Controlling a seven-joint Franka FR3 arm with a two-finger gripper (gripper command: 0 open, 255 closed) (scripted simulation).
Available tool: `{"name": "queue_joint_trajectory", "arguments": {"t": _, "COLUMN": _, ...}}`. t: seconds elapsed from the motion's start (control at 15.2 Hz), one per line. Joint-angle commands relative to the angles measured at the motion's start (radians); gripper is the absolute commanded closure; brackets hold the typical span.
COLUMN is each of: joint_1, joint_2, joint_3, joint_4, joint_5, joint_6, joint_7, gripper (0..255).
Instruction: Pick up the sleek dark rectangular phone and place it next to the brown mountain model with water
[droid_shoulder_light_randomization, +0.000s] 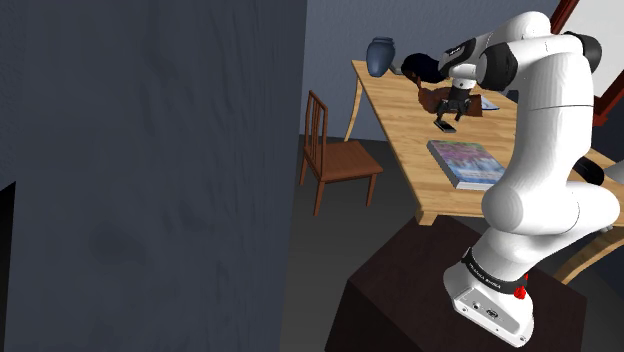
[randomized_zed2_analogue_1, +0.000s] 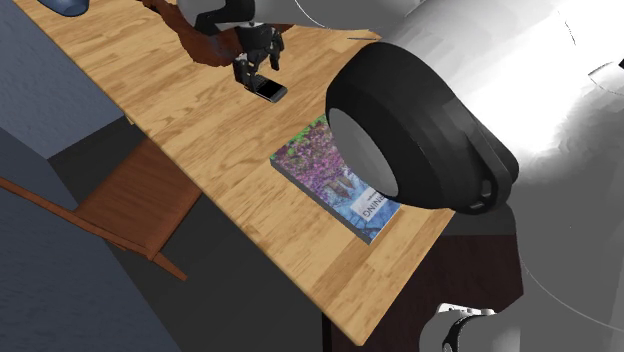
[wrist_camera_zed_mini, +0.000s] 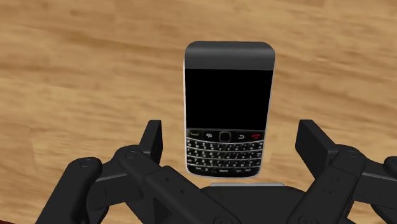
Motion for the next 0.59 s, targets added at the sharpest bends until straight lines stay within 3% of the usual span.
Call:
{"name": "queue_joint_trajectory", "arguments": {"t": 0.0, "joint_1": 0.005, "joint_2": -0.026, "joint_3": -0.007, "joint_4": 0.018, "joint_5": -0.011, "joint_6": -0.043, "joint_7": 0.006, "gripper": 0}}
{"name": "queue_joint_trajectory", "arguments": {"t": 0.53, "joint_1": 0.006, "joint_2": -0.035, "joint_3": -0.009, "joint_4": 0.031, "joint_5": -0.015, "joint_6": -0.065, "joint_7": 0.009, "gripper": 0}}
